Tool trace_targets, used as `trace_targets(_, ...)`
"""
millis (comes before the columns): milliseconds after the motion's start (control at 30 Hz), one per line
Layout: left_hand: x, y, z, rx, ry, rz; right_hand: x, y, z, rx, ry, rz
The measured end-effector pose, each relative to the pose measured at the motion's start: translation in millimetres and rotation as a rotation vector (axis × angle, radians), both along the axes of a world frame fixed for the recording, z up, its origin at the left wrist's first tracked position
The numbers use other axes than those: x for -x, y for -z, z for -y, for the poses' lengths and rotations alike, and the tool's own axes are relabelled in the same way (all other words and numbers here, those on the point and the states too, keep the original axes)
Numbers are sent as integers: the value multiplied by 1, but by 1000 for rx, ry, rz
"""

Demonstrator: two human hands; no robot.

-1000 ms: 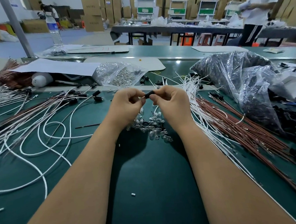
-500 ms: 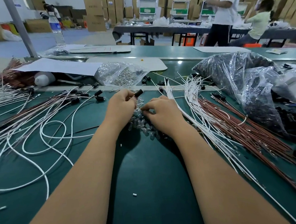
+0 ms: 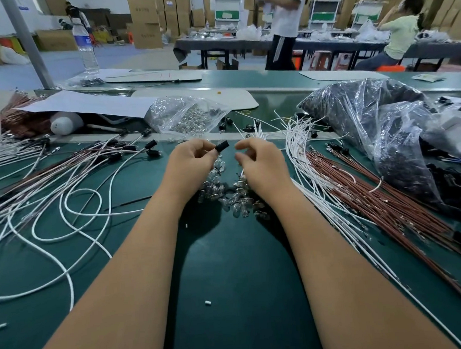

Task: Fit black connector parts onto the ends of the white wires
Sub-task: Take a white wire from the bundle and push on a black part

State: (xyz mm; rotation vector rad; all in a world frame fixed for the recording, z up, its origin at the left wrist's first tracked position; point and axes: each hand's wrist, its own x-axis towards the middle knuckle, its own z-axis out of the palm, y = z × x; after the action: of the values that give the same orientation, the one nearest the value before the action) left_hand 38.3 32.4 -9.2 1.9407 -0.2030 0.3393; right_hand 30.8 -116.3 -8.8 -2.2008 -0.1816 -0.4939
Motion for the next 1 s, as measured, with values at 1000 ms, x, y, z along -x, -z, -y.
trace_targets(1000,10,-6,2,-7,97,26,5,-8,10,-685,-145,-97)
